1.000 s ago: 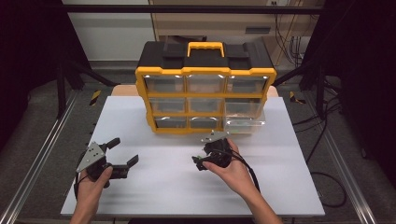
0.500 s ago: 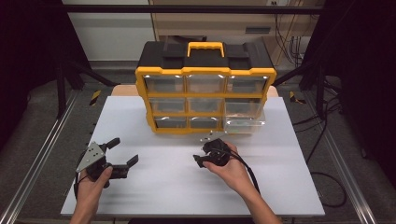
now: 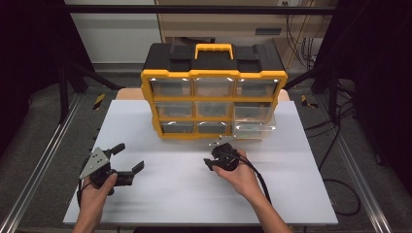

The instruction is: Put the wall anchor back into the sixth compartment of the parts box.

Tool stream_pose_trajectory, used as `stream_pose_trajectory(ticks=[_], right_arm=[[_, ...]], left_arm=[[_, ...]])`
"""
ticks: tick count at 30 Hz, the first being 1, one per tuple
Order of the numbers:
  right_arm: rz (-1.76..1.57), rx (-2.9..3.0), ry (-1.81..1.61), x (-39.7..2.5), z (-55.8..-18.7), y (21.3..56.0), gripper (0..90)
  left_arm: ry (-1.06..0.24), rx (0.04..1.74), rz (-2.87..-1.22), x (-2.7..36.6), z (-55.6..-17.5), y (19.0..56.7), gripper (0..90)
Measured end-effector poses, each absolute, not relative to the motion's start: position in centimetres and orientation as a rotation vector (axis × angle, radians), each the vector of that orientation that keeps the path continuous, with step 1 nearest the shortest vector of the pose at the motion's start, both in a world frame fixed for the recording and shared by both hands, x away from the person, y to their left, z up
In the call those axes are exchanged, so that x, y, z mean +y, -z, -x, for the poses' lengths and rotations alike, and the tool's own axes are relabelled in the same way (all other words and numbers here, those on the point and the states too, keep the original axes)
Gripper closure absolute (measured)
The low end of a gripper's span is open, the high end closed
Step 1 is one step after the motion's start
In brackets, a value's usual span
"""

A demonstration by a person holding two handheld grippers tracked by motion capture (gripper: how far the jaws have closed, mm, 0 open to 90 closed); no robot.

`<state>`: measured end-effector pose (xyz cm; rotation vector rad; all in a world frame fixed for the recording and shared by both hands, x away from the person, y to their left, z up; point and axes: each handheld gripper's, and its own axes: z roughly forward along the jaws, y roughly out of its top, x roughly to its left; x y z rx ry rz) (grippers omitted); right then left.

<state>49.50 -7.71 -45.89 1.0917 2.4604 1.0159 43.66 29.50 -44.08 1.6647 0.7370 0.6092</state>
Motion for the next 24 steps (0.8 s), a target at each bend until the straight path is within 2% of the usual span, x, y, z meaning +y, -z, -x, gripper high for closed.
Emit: stream_pose_trajectory(ticks=[24], right_arm=[[-1.068,2.539,-0.966,-6.9,-50.1,48.0,82.1]], left_arm=[[-0.607,0.734,-1.669,29.4,-43.7,44.1,1.7]])
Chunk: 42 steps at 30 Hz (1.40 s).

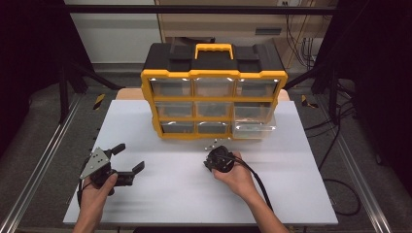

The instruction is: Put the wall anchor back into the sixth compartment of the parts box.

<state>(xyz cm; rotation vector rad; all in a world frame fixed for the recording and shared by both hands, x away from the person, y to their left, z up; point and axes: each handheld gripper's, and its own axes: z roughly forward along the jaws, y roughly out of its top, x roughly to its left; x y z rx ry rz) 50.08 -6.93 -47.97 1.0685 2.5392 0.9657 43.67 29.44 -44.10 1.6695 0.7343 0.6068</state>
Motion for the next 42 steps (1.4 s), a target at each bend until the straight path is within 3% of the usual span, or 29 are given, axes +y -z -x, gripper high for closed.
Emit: stream_pose_trajectory(ticks=[8,42], right_arm=[[-1.054,2.532,-0.976,-7.0,-49.9,47.8,84.9],[-0.888,2.225,-1.283,-11.2,-45.2,37.8,85.0]], left_arm=[[-0.606,0.735,-1.67,29.4,-43.7,44.1,1.7],[-0.611,0.736,-1.663,29.4,-43.6,44.1,1.6]])
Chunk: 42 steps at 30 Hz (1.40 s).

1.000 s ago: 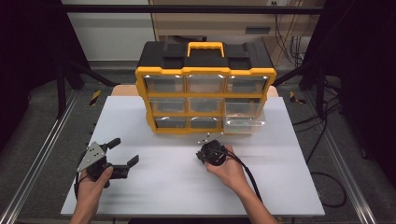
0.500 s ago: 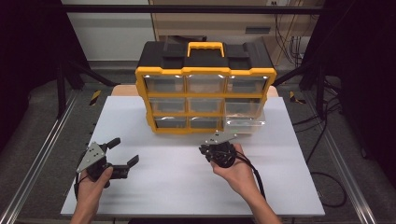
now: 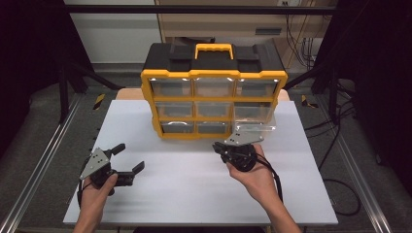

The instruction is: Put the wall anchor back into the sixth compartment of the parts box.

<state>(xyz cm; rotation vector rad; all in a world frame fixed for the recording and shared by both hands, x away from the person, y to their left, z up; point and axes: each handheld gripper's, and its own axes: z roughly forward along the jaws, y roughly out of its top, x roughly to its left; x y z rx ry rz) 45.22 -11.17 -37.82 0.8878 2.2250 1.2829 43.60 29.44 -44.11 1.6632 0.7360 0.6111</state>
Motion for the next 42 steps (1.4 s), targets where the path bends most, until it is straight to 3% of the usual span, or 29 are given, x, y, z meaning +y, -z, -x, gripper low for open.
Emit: stream_pose_trajectory(ticks=[18,42], right_arm=[[-0.925,2.093,-1.374,-13.8,-45.9,32.4,84.9],[-0.998,1.983,-1.387,-17.8,-47.7,29.1,84.9]], left_arm=[[-0.609,0.746,-1.649,29.7,-43.5,44.2,1.6],[-0.617,0.739,-1.655,29.6,-43.5,44.0,1.6]])
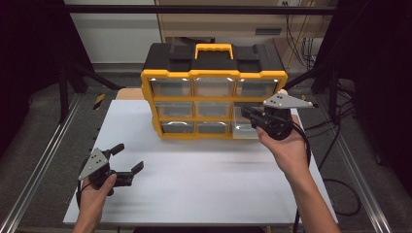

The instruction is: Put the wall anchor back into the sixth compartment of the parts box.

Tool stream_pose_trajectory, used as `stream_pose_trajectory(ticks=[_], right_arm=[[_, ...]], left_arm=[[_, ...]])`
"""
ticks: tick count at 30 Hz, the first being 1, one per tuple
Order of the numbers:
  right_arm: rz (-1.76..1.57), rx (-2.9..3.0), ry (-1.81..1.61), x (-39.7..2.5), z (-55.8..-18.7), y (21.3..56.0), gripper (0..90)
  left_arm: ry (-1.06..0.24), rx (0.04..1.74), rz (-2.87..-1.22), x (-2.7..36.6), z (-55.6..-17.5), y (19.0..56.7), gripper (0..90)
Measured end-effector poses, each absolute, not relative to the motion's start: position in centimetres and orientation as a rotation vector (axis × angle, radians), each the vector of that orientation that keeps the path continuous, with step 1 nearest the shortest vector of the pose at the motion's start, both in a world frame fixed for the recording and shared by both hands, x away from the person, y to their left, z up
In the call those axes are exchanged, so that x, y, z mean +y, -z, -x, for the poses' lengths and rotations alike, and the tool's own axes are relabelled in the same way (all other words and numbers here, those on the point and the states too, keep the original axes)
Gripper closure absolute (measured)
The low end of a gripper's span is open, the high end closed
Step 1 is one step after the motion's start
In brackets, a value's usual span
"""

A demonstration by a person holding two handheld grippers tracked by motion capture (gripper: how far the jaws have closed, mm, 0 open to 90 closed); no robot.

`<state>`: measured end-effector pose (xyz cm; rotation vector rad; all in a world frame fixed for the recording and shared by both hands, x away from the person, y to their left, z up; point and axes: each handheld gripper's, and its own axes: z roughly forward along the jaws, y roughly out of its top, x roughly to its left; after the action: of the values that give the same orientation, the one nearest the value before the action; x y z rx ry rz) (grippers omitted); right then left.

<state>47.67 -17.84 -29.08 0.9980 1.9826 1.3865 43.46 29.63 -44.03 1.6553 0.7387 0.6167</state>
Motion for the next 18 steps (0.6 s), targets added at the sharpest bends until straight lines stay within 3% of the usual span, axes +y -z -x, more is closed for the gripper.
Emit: stream_pose_trajectory(ticks=[18], right_arm=[[-1.057,1.961,-1.329,-20.0,-48.6,28.9,84.9]], left_arm=[[-0.616,0.749,-1.652,29.8,-43.4,44.1,1.6]])
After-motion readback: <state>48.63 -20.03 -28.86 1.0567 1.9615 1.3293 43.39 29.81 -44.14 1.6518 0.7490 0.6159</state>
